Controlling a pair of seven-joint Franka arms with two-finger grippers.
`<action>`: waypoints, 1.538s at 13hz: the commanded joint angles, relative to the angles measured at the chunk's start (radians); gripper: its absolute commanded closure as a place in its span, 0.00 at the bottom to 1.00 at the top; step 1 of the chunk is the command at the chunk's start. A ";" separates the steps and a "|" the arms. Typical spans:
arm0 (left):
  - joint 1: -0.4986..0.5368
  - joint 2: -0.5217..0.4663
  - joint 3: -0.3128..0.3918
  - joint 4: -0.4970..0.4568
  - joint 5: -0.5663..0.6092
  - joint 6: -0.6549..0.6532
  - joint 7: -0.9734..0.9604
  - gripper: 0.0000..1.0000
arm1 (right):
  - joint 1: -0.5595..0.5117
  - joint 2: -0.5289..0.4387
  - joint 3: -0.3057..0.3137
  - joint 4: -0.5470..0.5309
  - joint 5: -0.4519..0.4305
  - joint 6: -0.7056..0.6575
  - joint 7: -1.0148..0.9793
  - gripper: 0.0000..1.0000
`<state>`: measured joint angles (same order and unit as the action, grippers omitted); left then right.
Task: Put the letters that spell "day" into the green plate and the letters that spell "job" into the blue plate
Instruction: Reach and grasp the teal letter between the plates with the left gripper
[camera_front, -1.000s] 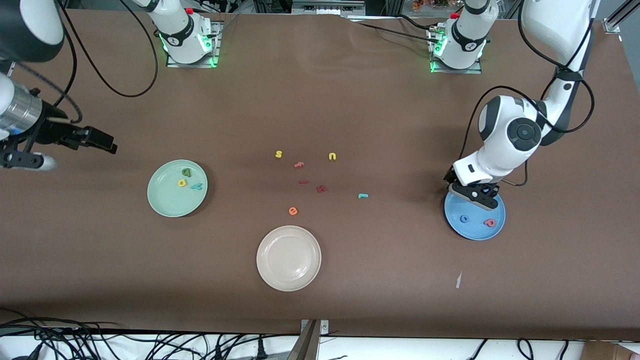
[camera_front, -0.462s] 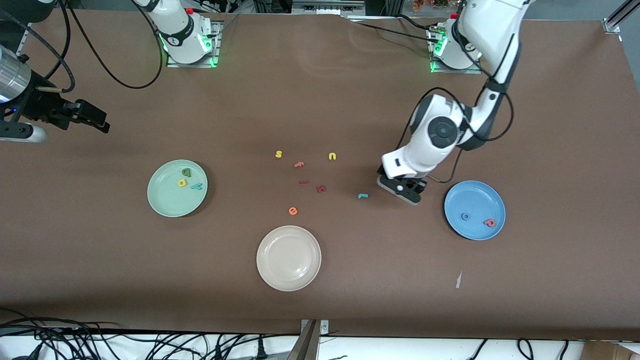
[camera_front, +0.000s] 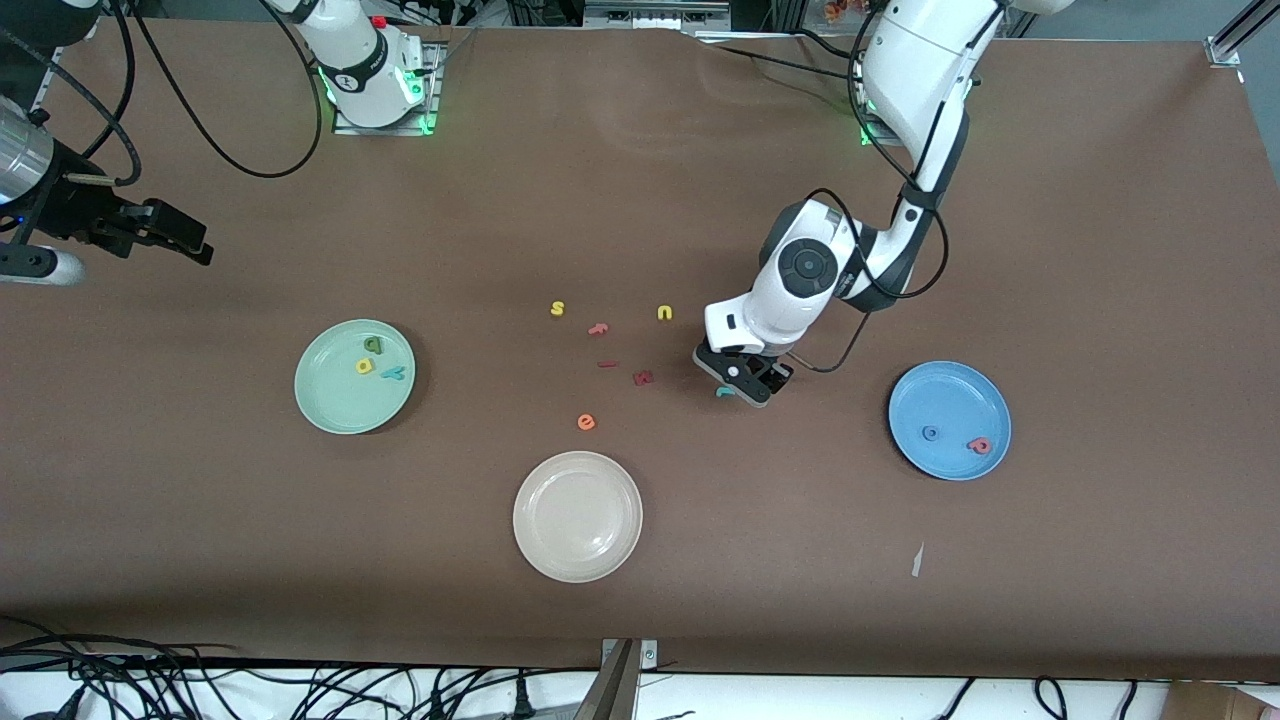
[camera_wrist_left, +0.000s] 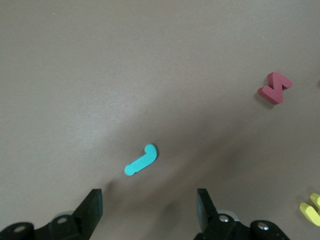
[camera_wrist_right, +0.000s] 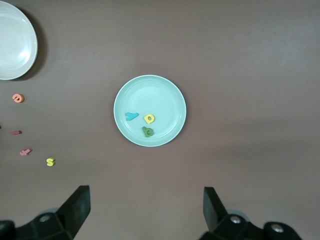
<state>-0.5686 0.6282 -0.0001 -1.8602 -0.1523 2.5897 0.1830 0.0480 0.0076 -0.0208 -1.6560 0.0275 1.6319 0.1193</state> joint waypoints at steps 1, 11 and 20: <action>-0.020 0.033 0.026 0.042 -0.003 0.006 0.018 0.17 | -0.007 0.005 -0.001 0.024 -0.021 -0.023 -0.006 0.00; -0.044 0.099 0.046 0.098 0.059 0.036 0.007 0.30 | -0.005 0.002 0.002 0.024 -0.023 -0.043 -0.001 0.00; -0.042 0.096 0.065 0.096 0.063 0.036 0.016 1.00 | -0.002 0.002 0.019 0.025 -0.017 -0.047 -0.003 0.00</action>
<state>-0.5994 0.7098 0.0439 -1.7740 -0.1149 2.6250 0.1930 0.0461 0.0076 -0.0087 -1.6503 0.0200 1.6054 0.1194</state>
